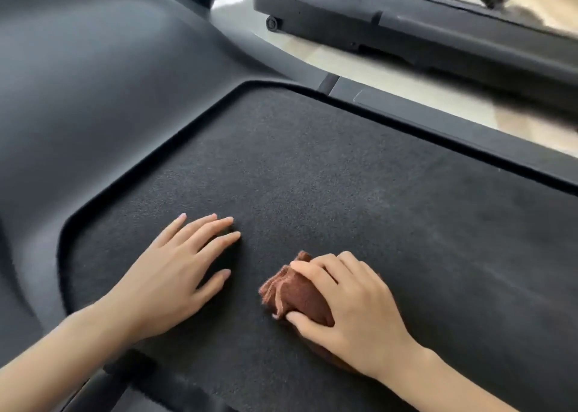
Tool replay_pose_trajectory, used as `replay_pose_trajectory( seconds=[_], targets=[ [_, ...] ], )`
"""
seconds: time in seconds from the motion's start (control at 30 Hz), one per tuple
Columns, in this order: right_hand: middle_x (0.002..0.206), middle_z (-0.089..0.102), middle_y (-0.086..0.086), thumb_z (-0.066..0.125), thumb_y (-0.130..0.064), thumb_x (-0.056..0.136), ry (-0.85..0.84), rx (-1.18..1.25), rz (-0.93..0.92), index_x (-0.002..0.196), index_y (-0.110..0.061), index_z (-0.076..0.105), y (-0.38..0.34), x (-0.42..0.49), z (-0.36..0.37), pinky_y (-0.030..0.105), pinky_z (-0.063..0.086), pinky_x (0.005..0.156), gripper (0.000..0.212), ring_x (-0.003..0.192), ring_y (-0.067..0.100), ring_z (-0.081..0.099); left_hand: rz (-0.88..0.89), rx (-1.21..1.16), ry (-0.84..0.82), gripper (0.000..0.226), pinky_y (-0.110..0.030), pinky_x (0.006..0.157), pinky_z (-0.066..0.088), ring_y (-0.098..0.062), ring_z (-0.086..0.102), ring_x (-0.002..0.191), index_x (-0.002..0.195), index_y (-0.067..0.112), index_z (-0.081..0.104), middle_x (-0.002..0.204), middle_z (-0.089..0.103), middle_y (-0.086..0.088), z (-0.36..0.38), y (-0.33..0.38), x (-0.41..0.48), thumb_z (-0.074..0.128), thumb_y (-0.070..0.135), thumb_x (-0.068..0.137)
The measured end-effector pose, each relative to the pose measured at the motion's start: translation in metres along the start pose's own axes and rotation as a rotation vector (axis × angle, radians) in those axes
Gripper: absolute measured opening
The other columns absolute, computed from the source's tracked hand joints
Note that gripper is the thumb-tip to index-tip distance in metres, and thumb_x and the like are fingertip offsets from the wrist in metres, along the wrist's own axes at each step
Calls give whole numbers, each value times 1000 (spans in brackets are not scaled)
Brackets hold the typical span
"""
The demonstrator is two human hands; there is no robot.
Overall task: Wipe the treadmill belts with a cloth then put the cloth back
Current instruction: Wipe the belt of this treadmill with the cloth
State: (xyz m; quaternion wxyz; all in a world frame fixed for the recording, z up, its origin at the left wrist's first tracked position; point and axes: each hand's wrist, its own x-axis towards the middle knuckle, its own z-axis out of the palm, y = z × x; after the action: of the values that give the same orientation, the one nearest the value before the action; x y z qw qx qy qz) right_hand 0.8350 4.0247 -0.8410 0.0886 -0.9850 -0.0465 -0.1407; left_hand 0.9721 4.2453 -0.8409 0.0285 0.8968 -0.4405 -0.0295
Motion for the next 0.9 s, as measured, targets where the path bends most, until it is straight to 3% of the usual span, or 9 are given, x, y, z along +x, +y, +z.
replay_pose_trajectory(
  seconds=[0.1,0.2,0.33,0.47,0.73,0.9],
  targets=[
    [105,59,-11,56,-62,77,-17,-32,88,121,-29,59,12,-27,-10,32,49,72,56,89,15,56,123,-21,40,59,-46,113,26,-20,36,136,133,21,52,143,45,1,7,32,20,29,50,89],
    [109,58,-12,56,-64,76,10,-41,156,123,-32,57,13,-43,-14,31,51,73,57,91,16,57,248,-25,82,57,-42,107,22,-24,39,133,130,15,56,140,48,-3,17,61,28,36,46,87],
    [106,59,-12,56,-62,74,45,-89,248,120,-34,59,6,-52,-15,27,51,70,54,87,16,58,218,-94,124,59,-42,107,21,-26,36,135,130,11,55,141,47,-7,28,75,27,35,48,88],
    [99,60,-12,59,-59,71,84,-110,335,114,-33,64,-1,-56,-16,24,48,68,50,80,15,57,166,-155,158,70,-43,108,20,-26,34,135,127,9,57,140,48,-9,36,86,20,13,53,95],
    [96,57,-12,55,-59,76,126,-161,537,111,-36,60,-22,-77,-12,25,50,64,43,78,14,52,181,-184,193,74,-39,111,15,-27,34,131,125,8,60,135,52,-13,39,88,10,10,54,95],
    [98,62,-8,46,-58,81,159,-257,673,111,-31,62,-46,-81,-8,23,46,63,43,78,14,53,234,-139,187,77,-48,110,24,-37,42,130,127,7,58,135,51,-17,39,89,-3,5,53,94]
  ],
)
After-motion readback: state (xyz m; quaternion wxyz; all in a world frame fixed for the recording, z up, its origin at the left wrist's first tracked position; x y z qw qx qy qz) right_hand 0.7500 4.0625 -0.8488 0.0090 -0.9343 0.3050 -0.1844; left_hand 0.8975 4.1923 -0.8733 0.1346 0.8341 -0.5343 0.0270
